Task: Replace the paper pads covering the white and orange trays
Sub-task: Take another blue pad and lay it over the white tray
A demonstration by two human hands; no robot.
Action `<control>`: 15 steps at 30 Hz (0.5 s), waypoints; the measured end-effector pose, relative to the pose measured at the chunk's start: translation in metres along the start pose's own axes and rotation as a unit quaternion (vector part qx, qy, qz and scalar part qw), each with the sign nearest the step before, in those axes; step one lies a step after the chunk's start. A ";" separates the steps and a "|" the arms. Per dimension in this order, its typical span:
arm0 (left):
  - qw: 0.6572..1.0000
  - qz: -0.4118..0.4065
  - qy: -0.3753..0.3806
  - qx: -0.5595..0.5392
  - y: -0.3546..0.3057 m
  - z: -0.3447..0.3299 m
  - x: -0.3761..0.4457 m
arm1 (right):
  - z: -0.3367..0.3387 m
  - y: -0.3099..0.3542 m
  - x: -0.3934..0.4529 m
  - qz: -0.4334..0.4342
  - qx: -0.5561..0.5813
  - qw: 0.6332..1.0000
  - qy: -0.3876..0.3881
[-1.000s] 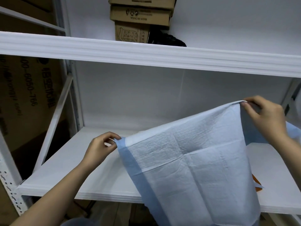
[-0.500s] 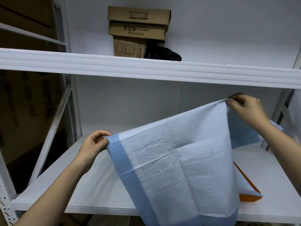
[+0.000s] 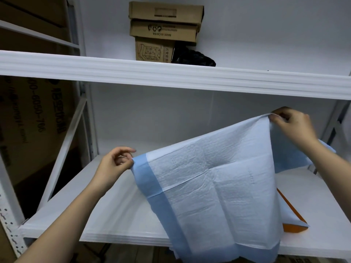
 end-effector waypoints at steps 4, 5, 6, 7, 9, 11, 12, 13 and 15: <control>0.945 -0.167 -0.070 0.271 -0.005 0.003 -0.006 | -0.001 -0.002 0.001 -0.002 -0.023 1.000 0.011; 0.927 -0.198 -0.084 0.308 -0.005 0.004 -0.007 | 0.000 -0.002 0.001 -0.007 -0.025 1.000 0.009; 0.916 -0.212 -0.097 0.328 -0.004 0.005 -0.008 | 0.000 -0.002 0.001 -0.010 -0.024 1.000 0.006; 0.916 -0.203 -0.112 0.326 -0.001 0.007 -0.009 | 0.000 -0.002 0.001 -0.011 -0.020 1.000 0.004; 0.956 -0.101 -0.140 0.238 0.010 0.007 -0.009 | -0.001 -0.001 0.000 -0.009 -0.015 1.000 -0.001; 0.988 0.043 -0.136 0.060 0.026 -0.001 -0.010 | -0.002 0.001 -0.002 -0.004 -0.014 1.000 -0.004; 0.988 0.088 -0.127 -0.023 0.030 -0.008 -0.013 | -0.002 0.002 -0.002 -0.002 -0.014 1.000 -0.003; 0.982 0.119 -0.121 -0.088 0.031 -0.014 -0.017 | -0.003 0.003 -0.003 -0.001 -0.012 1.000 -0.003; 0.965 0.168 -0.106 -0.170 0.030 -0.027 -0.025 | -0.004 0.004 -0.003 -0.003 -0.011 1.000 -0.004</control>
Point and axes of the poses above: each hand's wrist, its own x-axis towards the middle knuckle, its own z-axis out of the back of the hand, y = z × x, the point moved 3 cm from there along x, towards the middle knuckle, and after that the axes turned 4 degrees about z, right-handed, at the moved point
